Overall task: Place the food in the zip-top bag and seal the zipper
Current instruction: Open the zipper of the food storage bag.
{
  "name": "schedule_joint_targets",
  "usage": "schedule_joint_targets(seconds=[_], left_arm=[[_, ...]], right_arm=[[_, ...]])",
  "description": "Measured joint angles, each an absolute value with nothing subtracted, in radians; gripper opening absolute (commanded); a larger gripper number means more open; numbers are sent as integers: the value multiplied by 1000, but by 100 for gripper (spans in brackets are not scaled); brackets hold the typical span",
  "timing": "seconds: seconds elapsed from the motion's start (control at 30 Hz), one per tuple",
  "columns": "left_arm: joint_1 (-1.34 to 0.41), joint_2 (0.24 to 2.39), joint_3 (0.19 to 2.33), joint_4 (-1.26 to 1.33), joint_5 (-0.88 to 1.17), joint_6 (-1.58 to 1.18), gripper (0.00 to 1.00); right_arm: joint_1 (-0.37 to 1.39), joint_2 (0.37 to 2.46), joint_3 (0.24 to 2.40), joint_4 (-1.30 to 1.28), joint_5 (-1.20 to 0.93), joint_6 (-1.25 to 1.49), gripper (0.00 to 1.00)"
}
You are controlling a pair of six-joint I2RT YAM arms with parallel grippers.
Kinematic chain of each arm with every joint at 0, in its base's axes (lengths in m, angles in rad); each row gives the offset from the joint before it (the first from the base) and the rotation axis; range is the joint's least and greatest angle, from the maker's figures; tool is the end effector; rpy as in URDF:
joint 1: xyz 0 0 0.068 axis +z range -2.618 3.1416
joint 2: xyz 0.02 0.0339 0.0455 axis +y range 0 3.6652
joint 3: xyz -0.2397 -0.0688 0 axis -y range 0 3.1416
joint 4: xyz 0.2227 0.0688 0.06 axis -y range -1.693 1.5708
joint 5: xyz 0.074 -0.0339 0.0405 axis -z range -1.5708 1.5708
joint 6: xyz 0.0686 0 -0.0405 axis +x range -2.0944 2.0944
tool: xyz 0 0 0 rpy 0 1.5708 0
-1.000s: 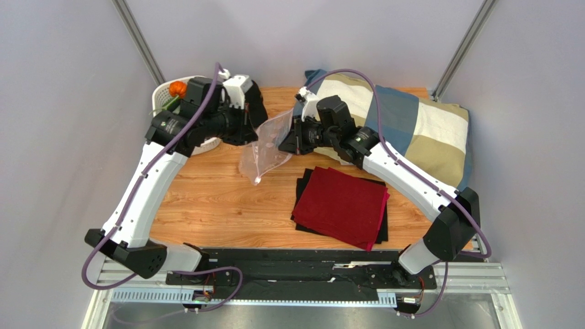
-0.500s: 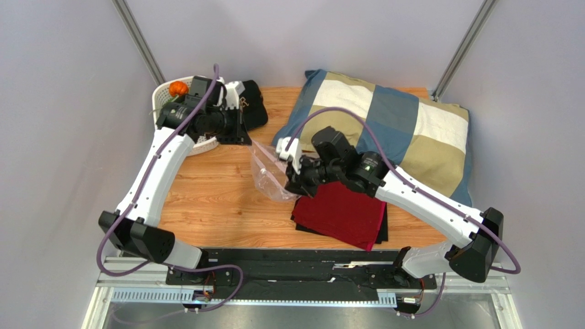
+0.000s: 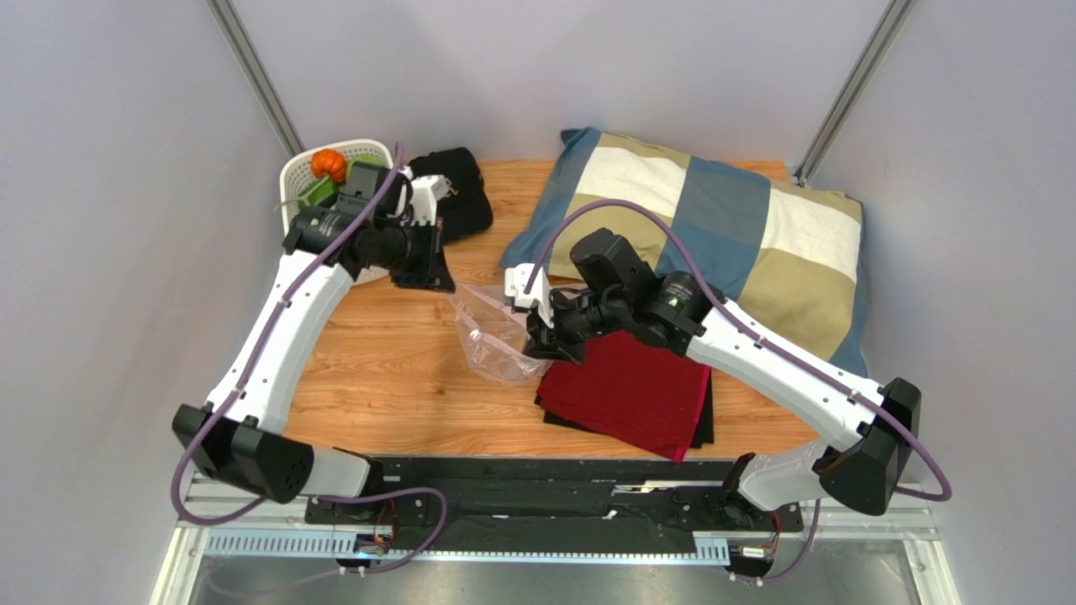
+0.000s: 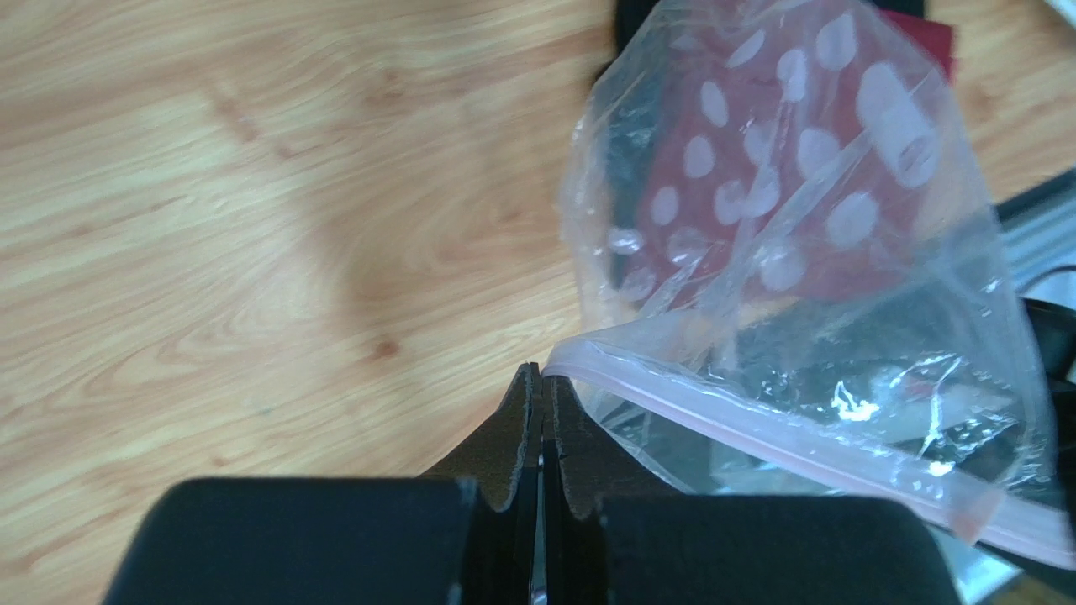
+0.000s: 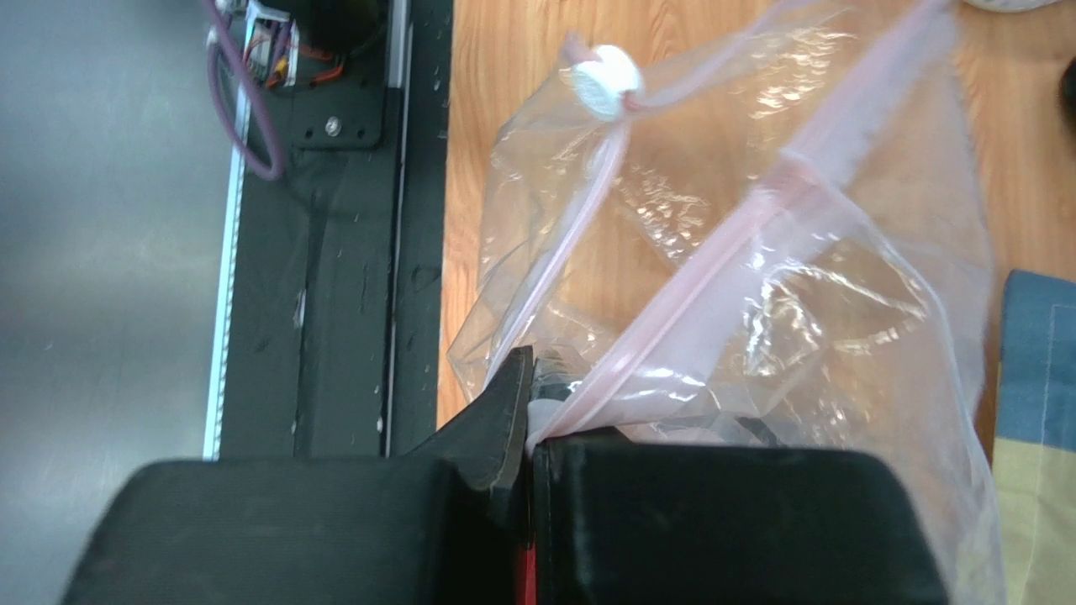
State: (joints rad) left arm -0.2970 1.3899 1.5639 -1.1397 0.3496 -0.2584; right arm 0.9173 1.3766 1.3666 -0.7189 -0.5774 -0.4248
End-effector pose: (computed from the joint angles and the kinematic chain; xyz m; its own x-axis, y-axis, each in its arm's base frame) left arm 0.2461 -0.0999 0.3331 -0.8782 0.0177 -0.4780 0.2450 0.8749 -0.4177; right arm 0.1497 0.2571 0.3189 0.0072 -0.5585 -0.8294 -0.9985 -0.0483 0.0238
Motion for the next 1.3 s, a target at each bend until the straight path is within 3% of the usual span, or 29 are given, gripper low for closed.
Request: schedule_joint_targets(seconds=[0.23,0.5,0.53,0.67,0.77,0.87,1.2,1.3], left_arm=[[-229,1412,1451,-1134,254,-202,0],[-196,1501,1398,-1052,295,-140,0],[-195,1489,1397,-1040,304,-127,3],[-187,1444,1397,-1011,337,-93,32],[-186,1413,1397,-1000,363,-79,44],[-186,1382,1397,-990,395,-76,47],[-186,1374,1418,-982,413,-80,38],[-186,1393,1419,-982,411,-88,5]], right_arm=[[819,1483,1330,-521,-564,-210,0],[718,1604,1330,-450,-536,92,0],[717,1604,1330,-434,-537,116,0],[717,1609,1332,-394,-543,202,0],[717,1636,1351,-381,-553,251,0],[717,1664,1375,-374,-561,286,0],[717,1672,1434,-358,-604,337,0],[717,1672,1435,-360,-615,337,1]])
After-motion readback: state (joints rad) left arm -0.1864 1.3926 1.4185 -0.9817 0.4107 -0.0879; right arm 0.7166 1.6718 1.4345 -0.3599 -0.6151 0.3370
